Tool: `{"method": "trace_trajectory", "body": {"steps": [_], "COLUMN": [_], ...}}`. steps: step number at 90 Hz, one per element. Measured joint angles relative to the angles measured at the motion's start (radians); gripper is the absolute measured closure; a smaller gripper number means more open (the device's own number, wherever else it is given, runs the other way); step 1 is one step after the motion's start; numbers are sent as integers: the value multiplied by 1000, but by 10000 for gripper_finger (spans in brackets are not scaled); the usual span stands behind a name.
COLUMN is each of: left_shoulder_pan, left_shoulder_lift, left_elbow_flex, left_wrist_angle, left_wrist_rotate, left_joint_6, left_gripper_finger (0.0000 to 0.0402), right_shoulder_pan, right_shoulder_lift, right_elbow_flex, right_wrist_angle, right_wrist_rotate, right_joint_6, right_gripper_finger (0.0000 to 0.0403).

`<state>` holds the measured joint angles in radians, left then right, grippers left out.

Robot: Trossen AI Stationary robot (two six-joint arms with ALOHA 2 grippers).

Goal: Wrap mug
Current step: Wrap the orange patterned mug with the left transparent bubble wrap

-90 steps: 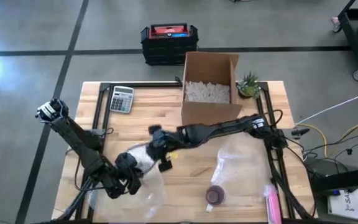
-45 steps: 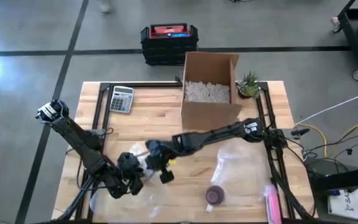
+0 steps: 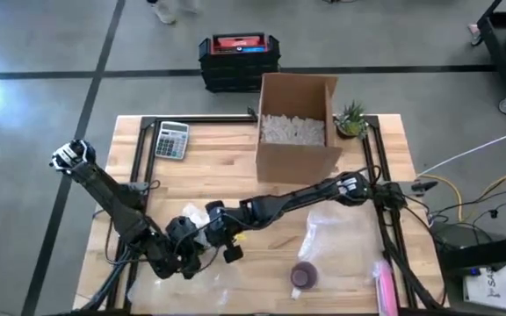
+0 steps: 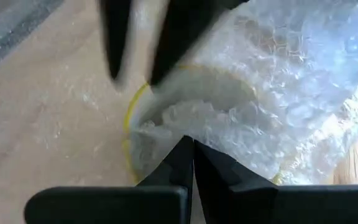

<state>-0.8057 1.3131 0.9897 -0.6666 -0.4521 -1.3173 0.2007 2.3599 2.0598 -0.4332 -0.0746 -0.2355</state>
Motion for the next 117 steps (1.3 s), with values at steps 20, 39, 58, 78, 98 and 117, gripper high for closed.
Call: {"method": "trace_trajectory", "body": {"steps": [20, 39, 58, 78, 98, 117], "left_shoulder_pan": [-48, -106, -101, -63, 8, 24], "left_shoulder_lift": [-9, -9, -11, 8, 103, 144], "left_elbow_flex": [158, 62, -73, -92, -143, -137], "left_wrist_angle": [-338, -541, -384, -14, 115, 122], "left_wrist_rotate": [131, 289, -25, -204, -159, -104], "left_joint_6": [-81, -300, -295, -49, 7, -3], "left_gripper_finger": [371, 382, 382, 382, 382, 382], "right_shoulder_pan": [0, 0, 0, -1, -1, -1], "right_shoulder_lift": [-6, -6, -6, -6, -12, -61], "right_elbow_flex": [-2, -2, -3, -3, -4, 121], "right_wrist_angle": [2, 3, 4, 6, 11, -241], "right_wrist_rotate": [-1, -1, -3, -3, 0, -1], "right_joint_6": [0, -12, -13, -25, -31, -54], "right_gripper_finger": [403, 403, 403, 403, 403, 403]}}
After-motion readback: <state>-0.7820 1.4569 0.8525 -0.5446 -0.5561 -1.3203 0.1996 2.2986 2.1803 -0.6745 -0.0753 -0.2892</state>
